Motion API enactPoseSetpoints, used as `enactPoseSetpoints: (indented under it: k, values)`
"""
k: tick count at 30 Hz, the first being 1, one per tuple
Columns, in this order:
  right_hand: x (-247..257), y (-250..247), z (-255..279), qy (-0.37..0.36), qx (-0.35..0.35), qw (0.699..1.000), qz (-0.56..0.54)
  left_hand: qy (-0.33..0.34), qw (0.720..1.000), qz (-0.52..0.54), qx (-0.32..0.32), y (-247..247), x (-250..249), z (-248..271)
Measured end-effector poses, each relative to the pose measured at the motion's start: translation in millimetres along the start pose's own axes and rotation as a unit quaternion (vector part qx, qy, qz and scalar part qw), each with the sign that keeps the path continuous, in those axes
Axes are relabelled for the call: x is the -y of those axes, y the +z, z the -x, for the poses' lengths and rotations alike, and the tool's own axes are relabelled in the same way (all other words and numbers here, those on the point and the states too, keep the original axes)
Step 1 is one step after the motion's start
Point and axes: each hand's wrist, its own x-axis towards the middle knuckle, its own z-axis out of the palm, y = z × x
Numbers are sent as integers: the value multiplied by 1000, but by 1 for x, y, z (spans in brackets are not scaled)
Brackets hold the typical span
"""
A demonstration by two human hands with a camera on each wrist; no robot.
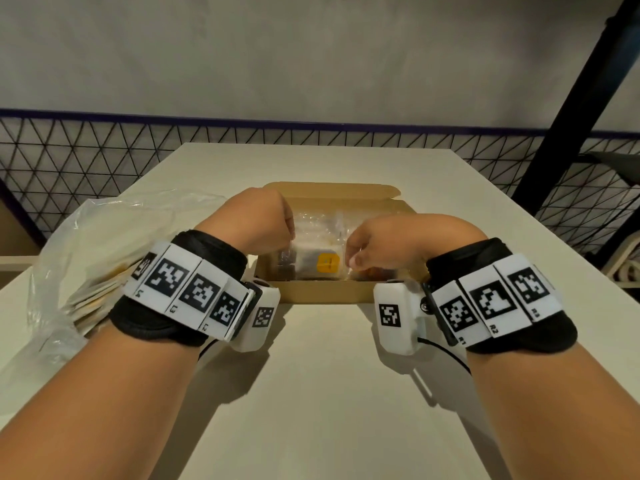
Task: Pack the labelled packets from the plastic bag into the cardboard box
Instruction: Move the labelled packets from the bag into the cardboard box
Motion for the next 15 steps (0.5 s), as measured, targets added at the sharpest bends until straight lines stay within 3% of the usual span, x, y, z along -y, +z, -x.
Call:
enactPoseSetpoints:
  k: [7,10,13,15]
  values:
    - [1,5,-4,45,71,995,46,66,997,14,22,-2,-2,1]
    - [0,3,-3,69,78,993,61,107,987,12,123,-4,-9,6]
    - [1,2,-2,63,87,991,77,96,967,-39,234,-2,-17,12]
    - [1,3,-2,55,90,993,60,91,956,-78,269,0,-20,14]
